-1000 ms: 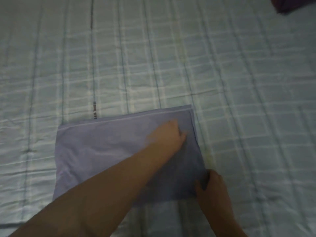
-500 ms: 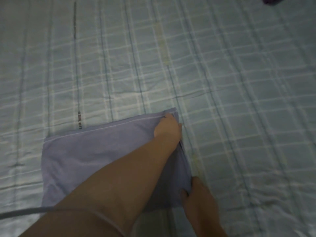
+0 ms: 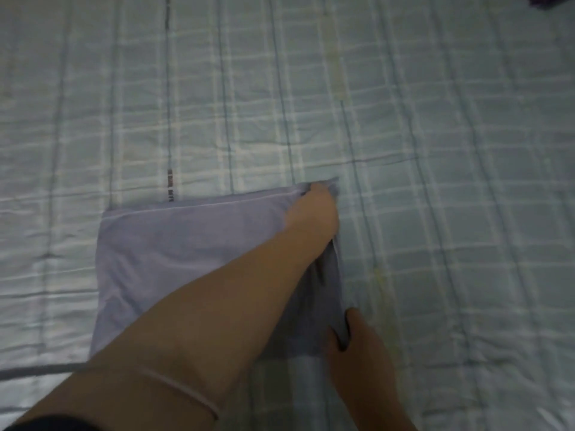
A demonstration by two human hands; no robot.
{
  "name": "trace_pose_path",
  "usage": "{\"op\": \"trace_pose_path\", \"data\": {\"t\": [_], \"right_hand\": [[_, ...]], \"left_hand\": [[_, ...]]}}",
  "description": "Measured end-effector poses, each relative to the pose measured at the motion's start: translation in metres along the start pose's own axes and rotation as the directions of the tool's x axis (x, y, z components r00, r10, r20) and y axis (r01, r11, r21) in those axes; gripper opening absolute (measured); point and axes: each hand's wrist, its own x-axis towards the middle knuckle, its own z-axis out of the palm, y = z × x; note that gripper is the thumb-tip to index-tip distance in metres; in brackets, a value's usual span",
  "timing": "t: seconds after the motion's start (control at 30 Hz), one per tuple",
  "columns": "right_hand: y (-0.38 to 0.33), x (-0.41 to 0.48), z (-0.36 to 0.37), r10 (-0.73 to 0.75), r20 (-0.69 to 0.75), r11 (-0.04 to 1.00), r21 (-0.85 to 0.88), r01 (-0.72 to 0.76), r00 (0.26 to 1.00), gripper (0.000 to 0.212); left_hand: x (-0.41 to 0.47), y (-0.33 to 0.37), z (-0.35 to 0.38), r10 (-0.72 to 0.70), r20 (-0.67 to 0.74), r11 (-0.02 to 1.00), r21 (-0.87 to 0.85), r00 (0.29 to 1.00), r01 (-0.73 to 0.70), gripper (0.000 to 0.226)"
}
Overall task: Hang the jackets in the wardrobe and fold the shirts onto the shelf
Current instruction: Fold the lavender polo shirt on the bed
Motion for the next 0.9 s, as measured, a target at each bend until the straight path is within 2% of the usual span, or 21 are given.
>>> {"op": "trace_pose_path", "data": {"t": [0.07,0.17,0.3,0.37,0.47,0.6,0.8,0.9], "right_hand": [[-0.015,-0.012,0.003,-0.04,0.012,0.998,-0.038,0.041,0.999,0.036],[-0.041,-0.032,0.017,-0.137,0.063,0.989,-0.039,0.14,0.989,0.031],[-0.076,-0.061,0.059,-0.302,0.075,0.951,-0.046,0.306,0.95,0.022],[-0.094,-0.074,0.087,-0.365,0.096,0.927,-0.056,0.372,0.926,0.029],[-0.121,-0.089,0.129,-0.478,0.087,0.867,-0.111,0.485,0.874,0.028],[-0.164,-0.111,0.191,-0.577,0.101,0.756,-0.311,0.576,0.811,0.027],[-0.194,-0.121,0.27,-0.54,0.279,0.737,-0.299,0.606,0.794,0.035],[-0.194,-0.122,0.295,-0.52,0.359,0.734,-0.276,0.62,0.775,0.042]], "left_hand": [[-0.009,-0.019,-0.02,0.038,-0.09,0.999,0.033,0.995,-0.035,0.024],[-0.021,-0.057,-0.056,0.074,-0.187,0.985,-0.14,0.98,-0.101,0.034],[-0.026,-0.13,-0.118,0.093,-0.134,0.949,-0.287,0.987,-0.129,0.012],[-0.027,-0.17,-0.147,0.075,-0.15,0.95,-0.291,0.986,-0.117,0.018],[-0.029,-0.228,-0.178,0.073,-0.175,0.96,-0.254,0.982,-0.116,0.028],[-0.037,-0.308,-0.21,0.033,-0.189,0.96,-0.266,0.981,-0.084,0.02],[-0.031,-0.387,-0.208,-0.113,-0.099,0.942,-0.327,0.989,0.075,0.018],[-0.032,-0.4,-0.197,-0.162,-0.074,0.888,-0.445,0.984,0.112,0.038]]}}
